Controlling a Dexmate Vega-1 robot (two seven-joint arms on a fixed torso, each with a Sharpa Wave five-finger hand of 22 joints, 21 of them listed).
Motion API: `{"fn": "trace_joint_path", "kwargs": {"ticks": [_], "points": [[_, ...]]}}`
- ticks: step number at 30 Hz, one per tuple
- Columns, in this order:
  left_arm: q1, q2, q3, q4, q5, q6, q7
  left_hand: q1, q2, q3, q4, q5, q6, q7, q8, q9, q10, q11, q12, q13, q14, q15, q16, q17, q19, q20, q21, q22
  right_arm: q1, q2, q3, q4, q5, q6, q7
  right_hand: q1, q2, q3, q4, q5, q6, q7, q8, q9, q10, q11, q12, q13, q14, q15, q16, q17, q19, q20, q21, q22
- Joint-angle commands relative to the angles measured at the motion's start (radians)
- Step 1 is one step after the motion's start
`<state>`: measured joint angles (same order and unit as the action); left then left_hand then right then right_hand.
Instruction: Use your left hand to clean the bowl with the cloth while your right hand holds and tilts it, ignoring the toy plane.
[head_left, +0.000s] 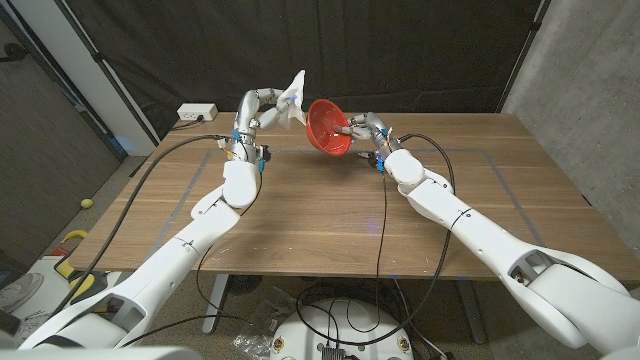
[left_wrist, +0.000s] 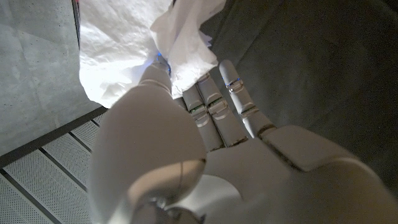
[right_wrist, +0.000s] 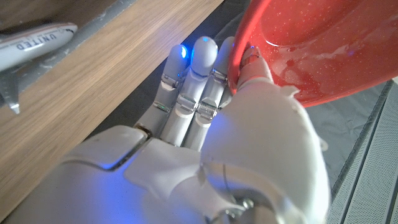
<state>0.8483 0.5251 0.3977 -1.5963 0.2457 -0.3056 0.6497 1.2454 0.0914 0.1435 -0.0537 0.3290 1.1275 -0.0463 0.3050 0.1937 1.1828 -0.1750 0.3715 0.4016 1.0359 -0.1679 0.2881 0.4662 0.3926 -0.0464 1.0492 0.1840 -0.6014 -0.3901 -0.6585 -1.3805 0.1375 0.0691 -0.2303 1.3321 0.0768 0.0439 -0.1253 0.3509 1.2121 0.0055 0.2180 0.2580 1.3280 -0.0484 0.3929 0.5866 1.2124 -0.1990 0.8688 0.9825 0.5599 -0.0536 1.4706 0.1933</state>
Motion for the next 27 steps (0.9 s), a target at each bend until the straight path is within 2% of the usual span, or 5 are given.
{"fn": "trace_joint_path", "kwargs": {"ticks": [1,6,14,20,27], "points": [[0.098,0.084,-0.037,-0.207,0.103,0.199,-0.007,0.001,0.008,-0.003,0.002,0.006,0.013,0.010,-0.002,0.005,0.012,-0.016,-0.003,0.005,0.009,-0.057,-0.001,0.003,0.002,-0.021,0.000,0.002,0.004,-0.037,-0.011,-0.056,-0.107,-0.092,-0.071,0.024,0.017,-0.005,-0.002,0.006,0.001,-0.008,0.005,0.006,0.009,0.010,-0.001,0.001,0.014,-0.030,0.000,0.003,-0.006,-0.134,0.007,0.001],[0.145,0.124,-0.047,-0.302,0.171,0.357,-0.031,0.004,0.009,-0.003,0.002,0.006,0.016,0.013,-0.002,0.008,0.014,-0.017,-0.004,0.006,0.006,-0.058,-0.003,0.003,0.001,-0.021,0.000,0.002,0.013,-0.070,-0.034,-0.099,-0.184,-0.165,-0.085,0.022,0.018,-0.007,0.000,0.005,0.002,-0.009,0.004,0.005,0.008,0.009,0.000,0.007,0.015,-0.030,-0.002,0.003,-0.008,-0.134,0.007,0.000],[0.178,0.172,-0.048,-0.410,0.216,0.588,-0.120,0.007,0.011,-0.003,0.002,0.006,0.015,0.016,-0.004,0.012,0.015,-0.013,-0.005,0.009,0.004,-0.058,-0.006,0.004,0.000,-0.016,0.000,0.002,0.029,-0.118,-0.069,-0.155,-0.266,-0.264,-0.046,0.020,0.020,-0.009,0.002,0.004,-0.004,-0.015,0.004,0.009,0.005,0.009,-0.003,0.009,0.005,-0.030,-0.017,-0.011,-0.013,-0.133,0.002,-0.002],[0.171,0.175,-0.013,-0.448,0.268,0.765,-0.153,0.009,0.012,-0.003,0.002,0.006,0.016,0.022,-0.006,0.012,0.019,-0.011,-0.008,0.007,0.003,-0.058,-0.007,0.004,0.000,-0.010,0.000,0.002,0.046,-0.152,-0.100,-0.189,-0.314,-0.320,0.016,0.019,0.023,-0.011,0.003,0.002,-0.007,-0.018,0.003,0.011,0.003,0.007,-0.007,0.007,-0.001,-0.031,-0.034,-0.034,-0.021,-0.134,0.002,0.000],[0.153,0.185,0.012,-0.470,0.260,0.899,-0.207,0.010,0.014,-0.004,0.003,0.005,0.018,0.028,-0.009,0.012,0.020,-0.007,-0.013,0.004,0.005,-0.056,-0.008,0.005,0.005,-0.006,0.002,0.002,0.055,-0.206,-0.147,-0.250,-0.414,-0.391,0.075,0.019,0.026,-0.014,0.004,-0.001,-0.008,-0.023,0.003,0.012,0.002,0.006,-0.008,0.010,0.004,-0.031,-0.039,-0.045,-0.025,-0.135,-0.001,-0.001]]}}
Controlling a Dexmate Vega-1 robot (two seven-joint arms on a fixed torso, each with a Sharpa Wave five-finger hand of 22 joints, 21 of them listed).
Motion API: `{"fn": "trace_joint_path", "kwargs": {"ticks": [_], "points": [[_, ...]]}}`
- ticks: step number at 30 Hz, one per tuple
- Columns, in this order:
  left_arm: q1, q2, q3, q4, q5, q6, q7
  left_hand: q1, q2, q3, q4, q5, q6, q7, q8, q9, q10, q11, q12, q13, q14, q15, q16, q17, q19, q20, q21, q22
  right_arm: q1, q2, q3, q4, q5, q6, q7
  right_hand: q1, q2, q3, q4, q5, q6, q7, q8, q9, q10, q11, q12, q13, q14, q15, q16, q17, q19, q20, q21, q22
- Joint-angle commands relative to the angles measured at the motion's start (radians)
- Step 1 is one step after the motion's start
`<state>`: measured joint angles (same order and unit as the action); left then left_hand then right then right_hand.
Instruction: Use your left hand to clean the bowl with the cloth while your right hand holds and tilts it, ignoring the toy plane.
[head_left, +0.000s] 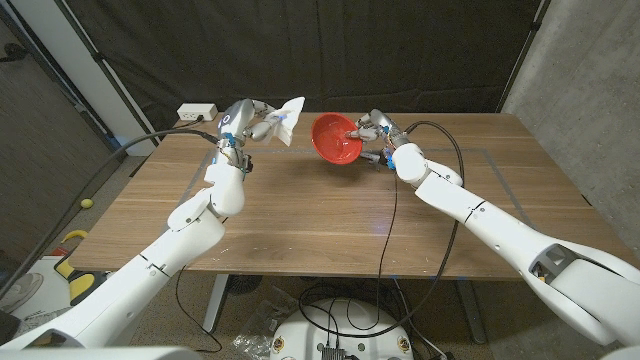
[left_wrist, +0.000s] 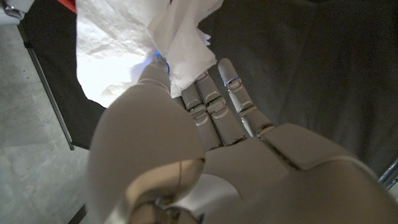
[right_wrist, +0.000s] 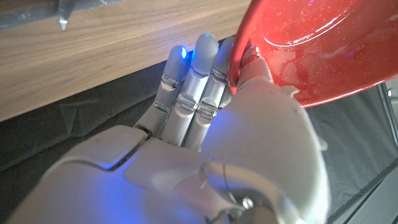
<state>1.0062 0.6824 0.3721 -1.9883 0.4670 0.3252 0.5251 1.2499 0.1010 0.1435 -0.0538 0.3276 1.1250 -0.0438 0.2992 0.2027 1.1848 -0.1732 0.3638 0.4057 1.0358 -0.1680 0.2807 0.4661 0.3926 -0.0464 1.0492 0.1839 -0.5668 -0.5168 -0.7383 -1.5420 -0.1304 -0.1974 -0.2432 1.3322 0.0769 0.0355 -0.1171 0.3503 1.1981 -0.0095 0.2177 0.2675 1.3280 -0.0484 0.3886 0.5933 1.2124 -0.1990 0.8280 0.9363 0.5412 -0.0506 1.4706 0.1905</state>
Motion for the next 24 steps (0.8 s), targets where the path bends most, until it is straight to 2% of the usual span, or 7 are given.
{"fn": "trace_joint_path", "kwargs": {"ticks": [1,7,11,17,24], "points": [[-0.010,0.033,0.045,-0.080,0.042,0.286,-0.091,0.006,0.004,-0.004,0.004,0.006,0.022,0.026,-0.004,0.003,0.018,-0.009,-0.006,0.000,0.005,-0.056,0.000,0.005,0.005,-0.004,0.002,0.002,0.020,-0.085,-0.071,-0.098,-0.156,-0.134,0.097,0.020,0.025,-0.006,-0.004,0.000,0.007,-0.009,0.003,0.001,0.002,0.007,-0.004,0.003,0.001,-0.031,-0.003,-0.004,-0.006,-0.138,-0.002,0.002],[-0.051,0.077,0.102,-0.085,0.073,0.383,-0.155,0.007,0.004,-0.005,0.004,0.006,0.017,0.024,-0.006,0.006,0.020,-0.011,-0.009,-0.002,0.006,-0.055,-0.001,0.005,0.007,-0.002,0.003,0.001,0.017,-0.114,-0.086,-0.147,-0.208,-0.185,0.147,0.017,0.027,-0.010,-0.002,-0.002,0.005,-0.011,0.003,0.003,0.002,0.004,-0.006,0.005,0.005,-0.031,-0.003,-0.009,-0.008,-0.138,-0.003,0.002],[-0.093,0.105,0.174,-0.066,0.139,0.442,-0.187,0.009,0.004,-0.005,0.004,0.005,0.012,0.026,-0.008,0.010,0.022,-0.012,-0.012,-0.003,0.003,-0.056,-0.003,0.005,0.004,-0.001,0.002,0.001,0.020,-0.135,-0.109,-0.184,-0.261,-0.220,0.187,0.016,0.028,-0.011,-0.002,-0.003,0.005,-0.014,0.003,0.003,0.000,0.005,-0.009,0.003,0.004,-0.031,-0.007,-0.014,-0.011,-0.137,-0.006,0.001],[-0.116,0.103,0.204,-0.027,0.142,0.463,-0.190,0.013,0.005,-0.004,0.002,0.004,0.015,0.027,-0.010,0.009,0.024,-0.015,-0.017,-0.009,0.001,-0.057,-0.005,0.005,0.004,-0.001,0.002,0.001,0.036,-0.154,-0.148,-0.224,-0.340,-0.267,0.272,0.014,0.027,-0.013,-0.001,-0.003,0.007,-0.020,0.002,0.000,0.004,-0.003,-0.012,-0.003,0.006,-0.031,-0.008,-0.019,-0.011,-0.137,-0.010,-0.001],[-0.136,0.098,0.230,0.020,0.132,0.476,-0.190,0.016,0.006,-0.004,0.002,0.002,0.020,0.032,-0.012,0.007,0.025,-0.015,-0.022,-0.011,0.005,-0.057,-0.005,0.005,0.008,0.000,0.004,0.001,0.067,-0.157,-0.186,-0.238,-0.400,-0.301,0.391,0.013,0.026,-0.016,-0.001,-0.004,0.007,-0.020,0.000,-0.004,0.009,0.001,-0.014,-0.006,0.011,-0.031,-0.008,-0.023,-0.011,-0.137,-0.011,-0.001]]}}
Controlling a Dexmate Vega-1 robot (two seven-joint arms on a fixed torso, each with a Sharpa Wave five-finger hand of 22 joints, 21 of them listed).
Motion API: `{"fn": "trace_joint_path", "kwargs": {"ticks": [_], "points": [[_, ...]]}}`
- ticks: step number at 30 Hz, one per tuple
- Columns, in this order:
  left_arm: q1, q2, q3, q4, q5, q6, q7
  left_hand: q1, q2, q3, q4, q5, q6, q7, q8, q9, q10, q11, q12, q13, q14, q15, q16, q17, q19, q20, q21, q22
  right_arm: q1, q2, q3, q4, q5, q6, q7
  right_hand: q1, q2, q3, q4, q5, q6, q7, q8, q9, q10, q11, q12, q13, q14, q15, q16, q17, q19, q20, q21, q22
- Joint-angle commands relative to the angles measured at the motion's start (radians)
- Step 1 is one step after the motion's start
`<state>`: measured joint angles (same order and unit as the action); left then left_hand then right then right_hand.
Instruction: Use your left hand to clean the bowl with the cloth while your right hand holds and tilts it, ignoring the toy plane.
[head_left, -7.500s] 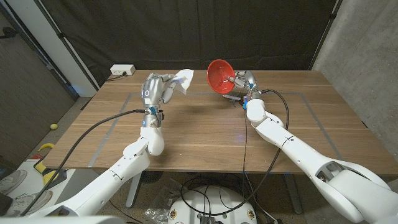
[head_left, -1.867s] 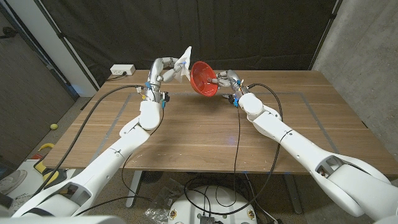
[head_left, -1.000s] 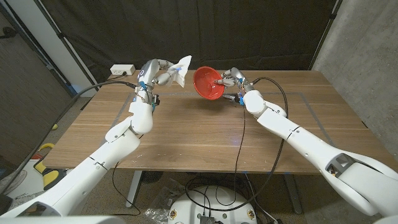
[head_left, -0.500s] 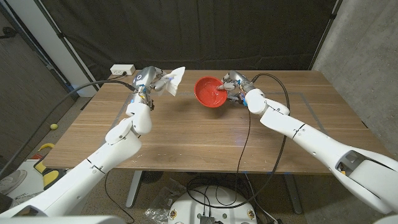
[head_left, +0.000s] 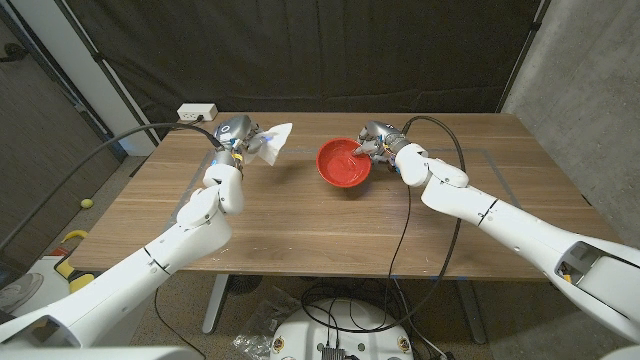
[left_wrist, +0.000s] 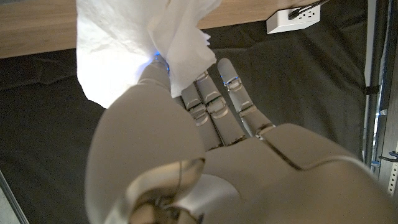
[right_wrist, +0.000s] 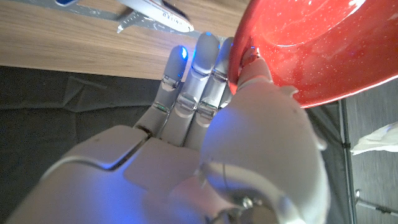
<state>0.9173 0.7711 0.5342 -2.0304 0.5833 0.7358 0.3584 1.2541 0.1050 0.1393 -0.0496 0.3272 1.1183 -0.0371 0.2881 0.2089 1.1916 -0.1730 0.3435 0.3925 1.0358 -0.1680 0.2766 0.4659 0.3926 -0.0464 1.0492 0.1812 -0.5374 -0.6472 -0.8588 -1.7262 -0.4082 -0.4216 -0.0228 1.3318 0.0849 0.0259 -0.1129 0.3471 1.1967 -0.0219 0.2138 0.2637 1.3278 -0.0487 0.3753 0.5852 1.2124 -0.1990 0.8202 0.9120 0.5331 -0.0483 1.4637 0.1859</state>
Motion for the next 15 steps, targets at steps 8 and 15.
{"fn": "trace_joint_path", "kwargs": {"ticks": [8,15], "points": [[-0.068,0.006,0.096,0.114,-0.011,0.060,-0.031,0.016,0.000,-0.001,-0.003,-0.001,0.032,0.030,-0.005,-0.003,0.028,-0.015,-0.009,-0.010,0.009,-0.058,0.000,0.005,0.013,0.000,0.005,0.003,0.082,-0.012,-0.111,-0.031,-0.172,-0.079,0.300,0.013,0.019,-0.008,-0.005,-0.001,0.009,-0.007,0.003,-0.002,0.006,0.002,-0.001,0.006,0.010,-0.031,-0.002,-0.001,-0.005,-0.140,-0.004,0.005],[-0.089,0.007,0.125,0.151,-0.024,0.052,-0.041,0.019,-0.005,-0.002,-0.005,-0.003,0.035,0.030,-0.009,-0.006,0.035,-0.014,-0.018,-0.023,0.014,-0.059,-0.001,0.004,0.020,-0.001,0.007,0.003,0.112,0.005,-0.143,-0.008,-0.210,-0.101,0.398,0.014,0.020,-0.009,-0.005,-0.001,0.011,-0.007,0.003,-0.004,0.007,0.003,-0.004,0.003,0.010,-0.032,-0.003,-0.003,-0.004,-0.140,-0.005,0.005]]}}
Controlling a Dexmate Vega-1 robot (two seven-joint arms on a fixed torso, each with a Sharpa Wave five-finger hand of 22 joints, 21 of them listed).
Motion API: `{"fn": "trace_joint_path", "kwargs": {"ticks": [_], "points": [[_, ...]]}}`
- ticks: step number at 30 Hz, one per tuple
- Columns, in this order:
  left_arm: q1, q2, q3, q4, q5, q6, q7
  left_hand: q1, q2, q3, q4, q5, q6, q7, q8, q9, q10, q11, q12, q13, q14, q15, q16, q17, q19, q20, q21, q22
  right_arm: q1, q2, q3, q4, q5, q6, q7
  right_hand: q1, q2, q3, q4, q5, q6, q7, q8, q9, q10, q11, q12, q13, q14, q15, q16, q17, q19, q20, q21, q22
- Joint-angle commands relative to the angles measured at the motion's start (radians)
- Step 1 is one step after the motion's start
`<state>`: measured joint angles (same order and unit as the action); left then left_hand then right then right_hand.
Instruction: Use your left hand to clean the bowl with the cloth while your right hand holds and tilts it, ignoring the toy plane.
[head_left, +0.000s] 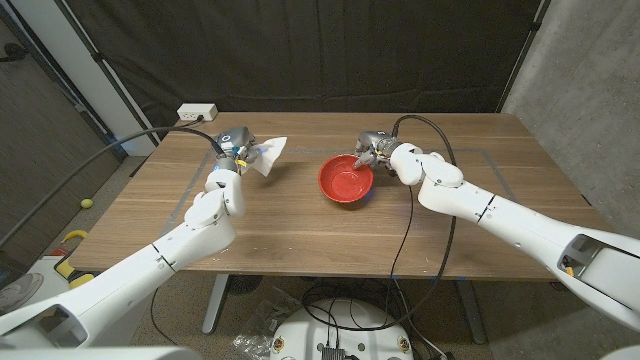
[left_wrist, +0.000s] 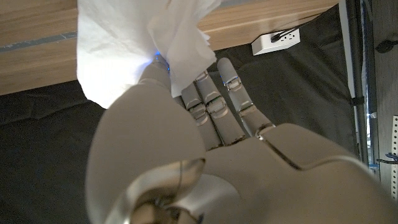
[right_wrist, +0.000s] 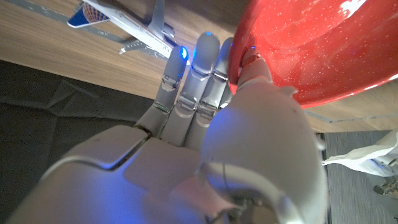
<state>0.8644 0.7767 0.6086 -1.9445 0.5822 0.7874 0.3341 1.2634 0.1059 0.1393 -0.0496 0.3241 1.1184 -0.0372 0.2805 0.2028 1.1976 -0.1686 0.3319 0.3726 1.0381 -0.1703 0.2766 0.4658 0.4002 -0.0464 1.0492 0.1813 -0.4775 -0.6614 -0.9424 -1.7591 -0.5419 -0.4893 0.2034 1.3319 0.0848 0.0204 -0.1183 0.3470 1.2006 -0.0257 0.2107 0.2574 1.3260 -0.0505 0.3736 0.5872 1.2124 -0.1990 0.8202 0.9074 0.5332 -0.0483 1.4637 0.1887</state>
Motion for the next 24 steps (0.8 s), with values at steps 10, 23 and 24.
{"fn": "trace_joint_path", "kwargs": {"ticks": [10,23,24], "points": [[-0.067,0.007,0.096,0.091,-0.010,0.001,-0.038,0.016,-0.027,-0.012,-0.012,-0.011,0.032,0.025,-0.016,-0.004,0.037,-0.018,-0.037,-0.040,0.017,-0.055,-0.006,0.001,0.019,-0.007,0.008,0.003,0.055,0.027,-0.075,0.031,-0.130,-0.051,0.204,0.012,0.023,-0.005,0.001,-0.004,-0.005,-0.004,0.000,-0.002,0.002,0.001,-0.012,-0.006,0.010,-0.032,-0.006,-0.005,-0.012,-0.139,-0.004,0.004],[-0.040,0.016,0.077,0.072,-0.008,-0.026,0.023,-0.146,-0.083,-0.146,0.106,-0.034,-0.414,-0.065,-0.101,-0.003,-0.433,0.022,-0.154,-0.150,-0.416,0.004,-0.097,-0.103,-0.200,0.080,-0.122,-0.004,0.033,0.027,-0.060,0.010,-0.170,-0.068,0.194,-0.048,0.024,-0.019,0.018,-0.024,-0.333,-0.048,-0.039,-0.029,-0.238,0.002,-0.155,-0.096,-0.201,-0.037,-0.207,-0.208,-0.224,-0.073,-0.038,0.008],[-0.034,0.015,0.071,0.071,-0.010,-0.032,0.035,-0.153,-0.084,-0.153,0.111,-0.033,-0.439,-0.067,-0.101,-0.003,-0.446,0.022,-0.150,-0.153,-0.450,0.008,-0.098,-0.111,-0.224,0.090,-0.138,-0.005,0.030,0.026,-0.059,0.007,-0.175,-0.069,0.192,-0.057,0.025,-0.019,0.023,-0.020,-0.360,-0.048,-0.039,-0.034,-0.270,0.006,-0.168,-0.105,-0.220,-0.035,-0.242,-0.241,-0.245,-0.066,-0.049,0.006]]}}
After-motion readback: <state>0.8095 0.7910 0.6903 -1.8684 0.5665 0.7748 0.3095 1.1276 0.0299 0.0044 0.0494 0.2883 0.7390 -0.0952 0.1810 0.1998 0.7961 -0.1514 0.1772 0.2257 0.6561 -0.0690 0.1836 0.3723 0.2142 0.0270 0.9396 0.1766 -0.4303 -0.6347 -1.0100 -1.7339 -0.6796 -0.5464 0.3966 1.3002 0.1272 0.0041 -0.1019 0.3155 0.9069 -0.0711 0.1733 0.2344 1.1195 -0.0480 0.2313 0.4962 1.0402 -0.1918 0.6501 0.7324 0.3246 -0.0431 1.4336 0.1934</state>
